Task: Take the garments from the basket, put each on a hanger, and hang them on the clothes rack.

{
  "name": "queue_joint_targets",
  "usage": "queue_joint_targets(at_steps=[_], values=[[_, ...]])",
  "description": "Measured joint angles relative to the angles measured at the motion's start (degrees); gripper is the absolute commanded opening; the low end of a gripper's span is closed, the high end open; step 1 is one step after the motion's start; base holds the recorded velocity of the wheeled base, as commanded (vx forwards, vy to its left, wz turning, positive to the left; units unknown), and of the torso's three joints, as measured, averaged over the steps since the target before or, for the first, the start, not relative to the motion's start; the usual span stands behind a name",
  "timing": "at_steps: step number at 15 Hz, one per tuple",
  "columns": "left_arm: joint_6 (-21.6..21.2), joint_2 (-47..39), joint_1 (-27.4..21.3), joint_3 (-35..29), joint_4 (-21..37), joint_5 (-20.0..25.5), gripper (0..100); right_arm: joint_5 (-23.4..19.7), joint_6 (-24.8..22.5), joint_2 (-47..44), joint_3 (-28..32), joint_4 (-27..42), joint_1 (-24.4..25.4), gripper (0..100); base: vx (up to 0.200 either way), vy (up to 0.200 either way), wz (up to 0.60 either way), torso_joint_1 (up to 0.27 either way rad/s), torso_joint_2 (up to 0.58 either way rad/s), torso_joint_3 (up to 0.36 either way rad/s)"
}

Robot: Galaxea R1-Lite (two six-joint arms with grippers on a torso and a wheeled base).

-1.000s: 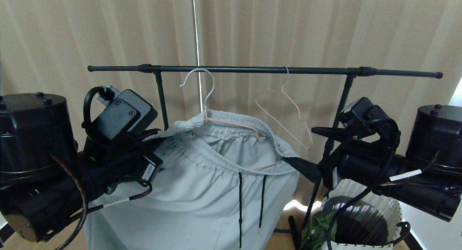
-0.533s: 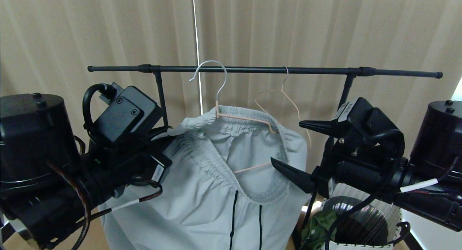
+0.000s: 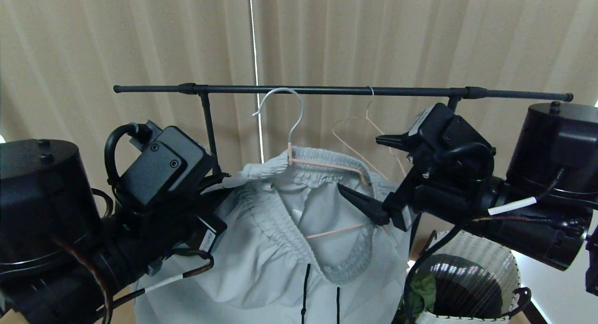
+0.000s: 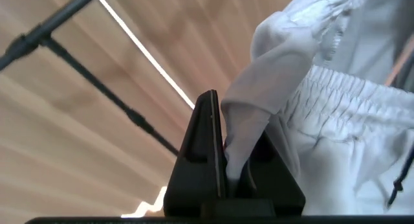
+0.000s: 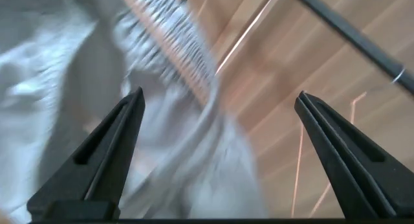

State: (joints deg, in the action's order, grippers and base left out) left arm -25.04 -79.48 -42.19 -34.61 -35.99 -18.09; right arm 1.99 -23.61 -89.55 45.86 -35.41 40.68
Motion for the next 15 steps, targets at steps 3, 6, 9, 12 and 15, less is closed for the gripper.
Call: queue_joint_targets(at_steps=[3,6,9,12,15], values=[[-0.52,0.29,-2.12,0.60,-1.49,0.15,0,0.01,-0.17,-2.71,2.69,0.02,-0.30,100,0.000,0.000,0.00,0.000,0.00,0.000],[-0.55,0.55,-2.67,1.12,-2.30,0.41,0,0.04,-0.17,-4.35,3.83,0.00,-0.35,100,0.000,0.000,0.00,0.000,0.00,0.000],[-0.52,0.63,-2.73,1.27,-2.96,0.44,0,0.01,-0.17,-4.99,4.08,0.02,-0.35,0,0.000,0.000,0.00,0.000,0.00,0.000],[-0.52,0.62,-2.73,1.29,-3.01,0.46,0,0.04,-0.17,-5.16,4.08,-0.05,-0.37,0,0.000,0.000,0.00,0.000,0.00,0.000],[-0.55,0.51,-2.73,1.26,-2.99,0.44,0,0.04,-0.17,-5.13,3.95,-0.22,-0.37,0,0.000,0.000,0.00,0.000,0.00,0.000]])
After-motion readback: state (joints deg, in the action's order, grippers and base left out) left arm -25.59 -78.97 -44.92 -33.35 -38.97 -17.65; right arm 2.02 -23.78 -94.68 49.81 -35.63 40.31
